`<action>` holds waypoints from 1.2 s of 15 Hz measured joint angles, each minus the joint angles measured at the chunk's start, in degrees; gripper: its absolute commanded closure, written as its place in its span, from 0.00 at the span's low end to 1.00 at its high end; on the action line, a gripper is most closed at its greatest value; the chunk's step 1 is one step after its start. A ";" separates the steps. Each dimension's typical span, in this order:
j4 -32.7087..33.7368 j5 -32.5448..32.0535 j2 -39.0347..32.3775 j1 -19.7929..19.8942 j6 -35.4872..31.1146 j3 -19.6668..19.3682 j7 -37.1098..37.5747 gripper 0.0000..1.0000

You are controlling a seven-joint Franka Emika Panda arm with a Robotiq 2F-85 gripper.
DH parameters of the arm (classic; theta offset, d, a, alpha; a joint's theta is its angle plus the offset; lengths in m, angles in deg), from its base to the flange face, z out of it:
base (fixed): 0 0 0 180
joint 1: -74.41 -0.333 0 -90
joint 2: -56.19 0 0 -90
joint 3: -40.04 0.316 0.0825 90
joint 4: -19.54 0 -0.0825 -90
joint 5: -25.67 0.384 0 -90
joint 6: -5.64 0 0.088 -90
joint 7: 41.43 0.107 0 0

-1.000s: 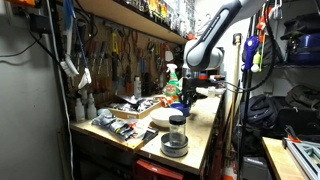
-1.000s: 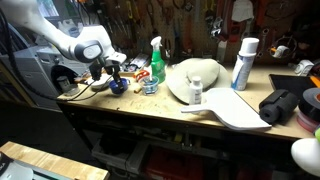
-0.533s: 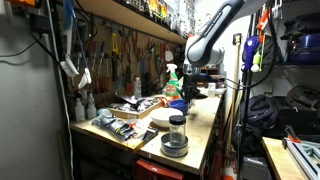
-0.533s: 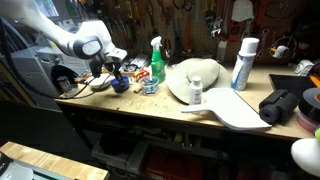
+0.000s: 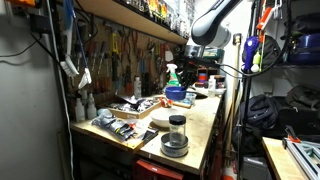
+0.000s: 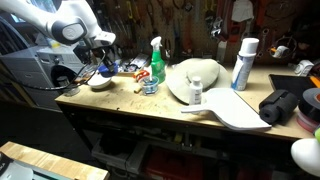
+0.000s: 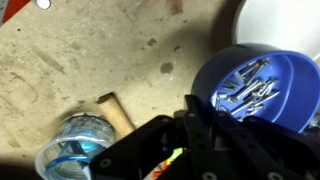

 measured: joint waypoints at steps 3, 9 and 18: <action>-1.37 5.78 0.66 -2.69 0.83 1.55 -5.32 0.90; -2.50 11.83 -0.48 -5.70 0.85 3.12 -11.96 0.91; -2.42 12.63 -4.41 -5.77 -4.09 4.29 -14.57 0.92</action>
